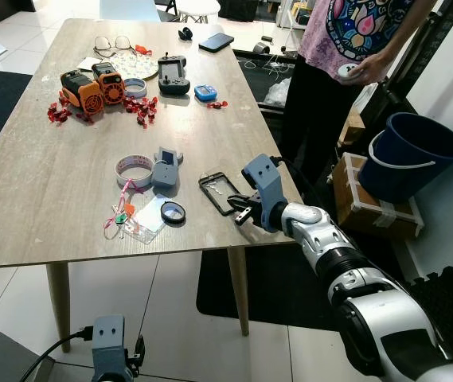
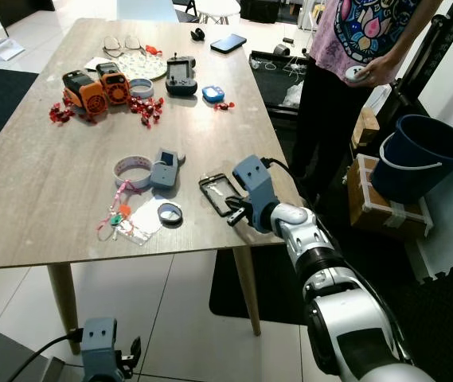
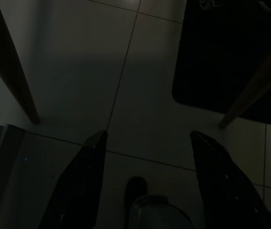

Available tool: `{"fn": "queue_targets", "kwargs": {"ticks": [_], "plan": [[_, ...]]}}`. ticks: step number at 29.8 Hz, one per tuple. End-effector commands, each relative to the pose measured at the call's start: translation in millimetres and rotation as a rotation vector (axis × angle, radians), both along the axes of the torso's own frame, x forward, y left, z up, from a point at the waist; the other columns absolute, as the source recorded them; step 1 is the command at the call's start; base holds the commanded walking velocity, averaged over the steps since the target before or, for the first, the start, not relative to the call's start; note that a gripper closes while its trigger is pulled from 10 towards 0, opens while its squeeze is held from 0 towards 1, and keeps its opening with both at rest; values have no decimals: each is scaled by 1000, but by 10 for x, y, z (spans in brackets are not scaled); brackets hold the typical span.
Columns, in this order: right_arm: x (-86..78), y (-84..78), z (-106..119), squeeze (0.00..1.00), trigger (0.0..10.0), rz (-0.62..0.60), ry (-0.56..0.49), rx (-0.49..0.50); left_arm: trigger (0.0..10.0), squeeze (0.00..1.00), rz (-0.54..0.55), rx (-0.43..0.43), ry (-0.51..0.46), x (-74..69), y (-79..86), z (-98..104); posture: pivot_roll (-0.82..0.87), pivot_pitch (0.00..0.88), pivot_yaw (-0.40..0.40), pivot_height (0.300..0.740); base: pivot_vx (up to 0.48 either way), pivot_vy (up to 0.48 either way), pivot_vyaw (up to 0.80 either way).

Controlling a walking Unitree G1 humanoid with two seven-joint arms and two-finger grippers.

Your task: Hang keys on a hook

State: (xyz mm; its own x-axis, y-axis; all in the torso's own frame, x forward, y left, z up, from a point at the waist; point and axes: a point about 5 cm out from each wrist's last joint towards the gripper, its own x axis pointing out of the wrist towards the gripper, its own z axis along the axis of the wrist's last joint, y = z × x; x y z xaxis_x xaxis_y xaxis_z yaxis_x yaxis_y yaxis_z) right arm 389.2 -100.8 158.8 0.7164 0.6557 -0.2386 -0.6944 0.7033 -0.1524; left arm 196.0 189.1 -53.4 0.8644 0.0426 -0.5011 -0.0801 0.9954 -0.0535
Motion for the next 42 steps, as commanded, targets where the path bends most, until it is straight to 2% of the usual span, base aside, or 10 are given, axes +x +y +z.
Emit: {"fn": "queue_targets", "kwargs": {"ticks": [1, 19, 29, 42], "plan": [[-21, -61, -62, 0, 10000, -5, 24, -13, 10000, 0, -4, 7, 23, -75, 21, -41, 72, 115, -72, 740, 0, 0, 0], [-1, -218, -86, 0, 10000, -77, 21, -52, 10000, 0, -5, 9, 25, -91, 24, -46, 72, 123, -70, 740, 0, 0, 0], [-5, -228, -100, 0, 10000, -66, 35, -79, 10000, 0, -13, 9, 29, -90, 24, -46, 70, 125, -65, 740, 0, 0, 0], [84, -219, 59, 0, 10000, -171, -24, -2, 10000, 0, -22, 8, 32, -80, -7, -47, 61, 142, -59, 740, 0, 0, 0]]}}
